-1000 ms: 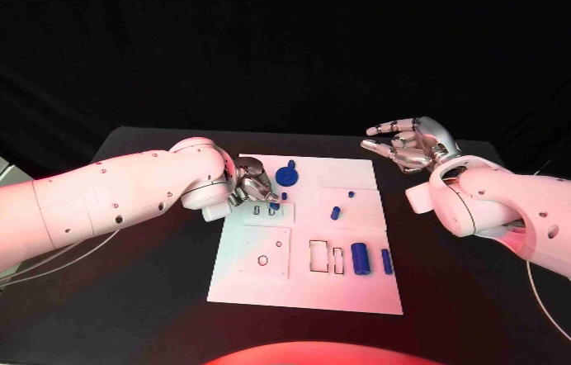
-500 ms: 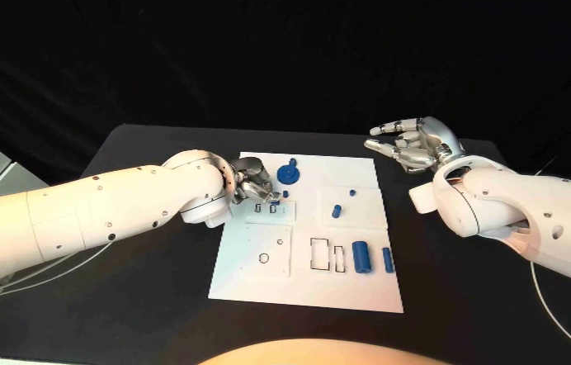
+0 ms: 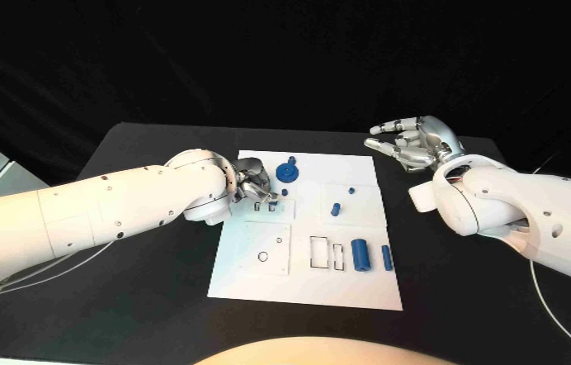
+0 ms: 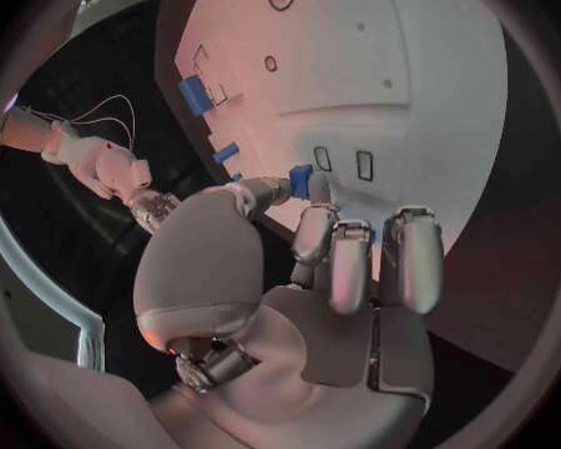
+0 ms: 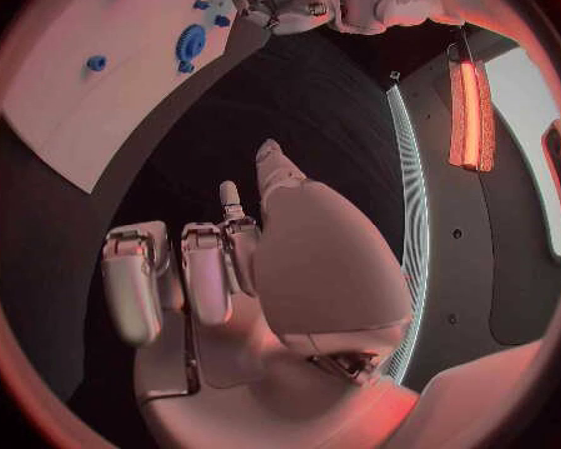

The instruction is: Assemble the parts on the task board

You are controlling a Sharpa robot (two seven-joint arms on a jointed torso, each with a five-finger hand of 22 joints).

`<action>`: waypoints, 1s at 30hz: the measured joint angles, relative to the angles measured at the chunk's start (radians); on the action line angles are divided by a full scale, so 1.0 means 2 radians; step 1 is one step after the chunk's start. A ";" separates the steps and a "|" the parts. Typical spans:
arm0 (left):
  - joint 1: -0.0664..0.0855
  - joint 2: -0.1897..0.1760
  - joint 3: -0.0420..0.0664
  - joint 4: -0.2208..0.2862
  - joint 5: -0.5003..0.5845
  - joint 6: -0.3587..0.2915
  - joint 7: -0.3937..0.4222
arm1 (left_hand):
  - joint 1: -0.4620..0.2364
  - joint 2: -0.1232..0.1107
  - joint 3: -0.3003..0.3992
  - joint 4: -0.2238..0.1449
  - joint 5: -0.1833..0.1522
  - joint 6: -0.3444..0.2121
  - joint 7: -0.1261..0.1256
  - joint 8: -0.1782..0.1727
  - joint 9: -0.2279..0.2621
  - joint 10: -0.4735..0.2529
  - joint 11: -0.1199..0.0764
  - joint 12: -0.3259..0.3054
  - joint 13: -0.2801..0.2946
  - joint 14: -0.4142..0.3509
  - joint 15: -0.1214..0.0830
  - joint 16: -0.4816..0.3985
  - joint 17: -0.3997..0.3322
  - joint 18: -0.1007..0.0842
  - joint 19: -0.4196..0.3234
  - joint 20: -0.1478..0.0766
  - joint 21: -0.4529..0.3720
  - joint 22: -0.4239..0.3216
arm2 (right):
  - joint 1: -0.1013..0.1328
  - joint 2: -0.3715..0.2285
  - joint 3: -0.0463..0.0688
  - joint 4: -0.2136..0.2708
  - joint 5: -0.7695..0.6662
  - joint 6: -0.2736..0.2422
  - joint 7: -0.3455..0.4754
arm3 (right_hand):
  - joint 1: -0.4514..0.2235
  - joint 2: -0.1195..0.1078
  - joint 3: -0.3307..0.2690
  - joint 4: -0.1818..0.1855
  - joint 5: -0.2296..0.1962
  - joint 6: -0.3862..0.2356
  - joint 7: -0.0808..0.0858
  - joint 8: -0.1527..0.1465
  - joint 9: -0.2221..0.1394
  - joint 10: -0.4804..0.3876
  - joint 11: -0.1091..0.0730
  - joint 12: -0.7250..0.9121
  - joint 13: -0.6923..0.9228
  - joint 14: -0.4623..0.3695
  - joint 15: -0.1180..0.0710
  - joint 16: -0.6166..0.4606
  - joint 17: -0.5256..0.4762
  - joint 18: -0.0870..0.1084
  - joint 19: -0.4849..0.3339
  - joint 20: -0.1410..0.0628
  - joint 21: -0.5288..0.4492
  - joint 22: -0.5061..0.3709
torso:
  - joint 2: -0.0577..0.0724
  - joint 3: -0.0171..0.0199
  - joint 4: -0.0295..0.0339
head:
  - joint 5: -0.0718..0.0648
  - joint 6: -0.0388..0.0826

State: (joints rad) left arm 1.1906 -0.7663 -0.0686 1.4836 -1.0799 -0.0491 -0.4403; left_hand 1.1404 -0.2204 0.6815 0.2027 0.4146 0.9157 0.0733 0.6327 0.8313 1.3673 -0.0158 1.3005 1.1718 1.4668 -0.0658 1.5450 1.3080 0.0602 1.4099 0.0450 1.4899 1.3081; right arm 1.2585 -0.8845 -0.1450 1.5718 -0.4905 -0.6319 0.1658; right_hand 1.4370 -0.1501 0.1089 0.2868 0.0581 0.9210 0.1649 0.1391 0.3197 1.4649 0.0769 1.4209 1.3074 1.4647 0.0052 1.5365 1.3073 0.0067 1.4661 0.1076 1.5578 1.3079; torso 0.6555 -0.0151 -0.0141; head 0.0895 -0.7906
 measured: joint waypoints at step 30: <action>0.000 0.006 0.000 -0.011 -0.002 0.036 -0.009 | -0.001 -0.001 0.000 0.000 0.000 0.004 0.000 -0.003 0.000 0.000 0.000 0.000 0.001 0.000 0.000 0.000 0.000 0.000 0.000 0.000 0.002 0.000 | -0.001 0.001 0.000 -0.002 0.000 0.000 -0.001 | -0.003 0.003 0.000 0.000 0.000 0.000 0.000 0.002 0.000 0.000 0.000 0.000 0.000 0.000 0.000 0.000 0.000 0.000 0.000 0.000 0.000 0.000 | 0.000 0.0000 0.0009 | 0.000 -0.005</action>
State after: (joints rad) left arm 1.1906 -0.7545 -0.0678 1.4609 -1.0845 0.0227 -0.4581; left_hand 1.1387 -0.2220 0.6815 0.2028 0.4136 0.9230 0.0729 0.6271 0.8310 1.3672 -0.0156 1.3005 1.1735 1.4668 -0.0657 1.5450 1.3077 0.0604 1.4098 0.0450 1.4939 1.3078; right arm 1.2573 -0.8817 -0.1451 1.5678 -0.4903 -0.6315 0.1646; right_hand 1.4315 -0.1447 0.1090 0.2868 0.0581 0.9210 0.1648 0.1431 0.3203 1.4649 0.0769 1.4209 1.3074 1.4647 0.0052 1.5366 1.3079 0.0067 1.4661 0.1076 1.5579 1.3075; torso 0.6545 -0.0151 -0.0123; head 0.0885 -0.7999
